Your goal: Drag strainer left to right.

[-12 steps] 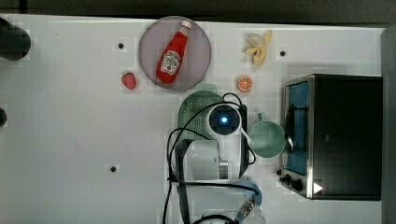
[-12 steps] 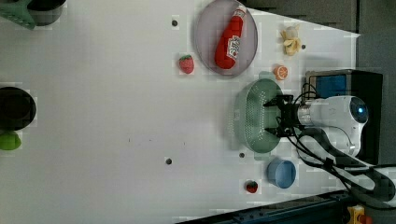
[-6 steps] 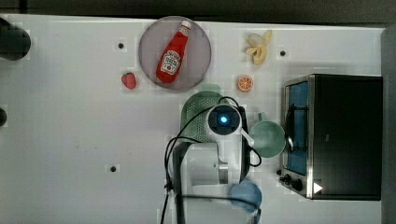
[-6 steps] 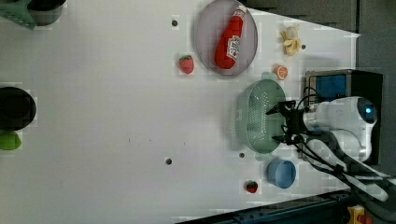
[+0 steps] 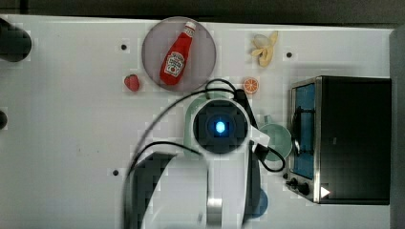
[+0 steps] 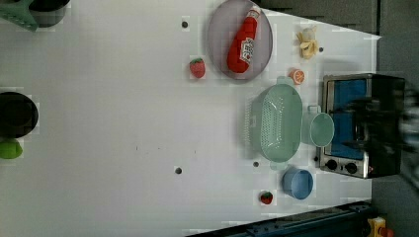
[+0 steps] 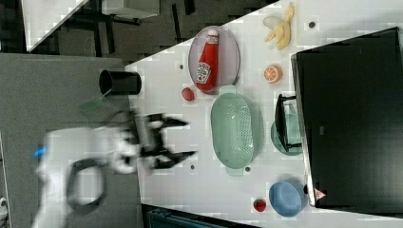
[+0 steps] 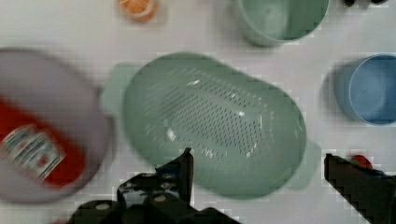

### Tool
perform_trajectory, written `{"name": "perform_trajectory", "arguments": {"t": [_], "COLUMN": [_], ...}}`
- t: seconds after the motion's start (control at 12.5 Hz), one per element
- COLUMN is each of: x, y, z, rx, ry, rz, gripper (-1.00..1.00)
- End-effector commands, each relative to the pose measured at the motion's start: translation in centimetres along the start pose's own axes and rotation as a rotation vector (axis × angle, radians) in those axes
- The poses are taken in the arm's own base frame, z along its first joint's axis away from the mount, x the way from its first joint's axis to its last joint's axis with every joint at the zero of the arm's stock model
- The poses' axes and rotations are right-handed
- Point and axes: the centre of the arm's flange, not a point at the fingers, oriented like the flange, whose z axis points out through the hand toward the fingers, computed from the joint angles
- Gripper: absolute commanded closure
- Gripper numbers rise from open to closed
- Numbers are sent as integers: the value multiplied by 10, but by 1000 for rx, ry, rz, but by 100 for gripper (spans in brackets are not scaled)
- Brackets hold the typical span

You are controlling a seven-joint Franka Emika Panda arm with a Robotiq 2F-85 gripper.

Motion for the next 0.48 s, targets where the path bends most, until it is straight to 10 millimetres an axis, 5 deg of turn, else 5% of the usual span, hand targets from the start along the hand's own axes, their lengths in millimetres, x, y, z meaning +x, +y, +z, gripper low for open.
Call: {"name": "perform_trajectory", "arguments": {"t": [0.08,0.24,0.48], "x": [1,-3,-10], "y": [22,44,65], "z": [-89,-128,-144], "rx": [87,56,-47], "ry": [22,3,-68], "rz": [-255,-273,-269], "gripper": [-100,-100,-100]}}
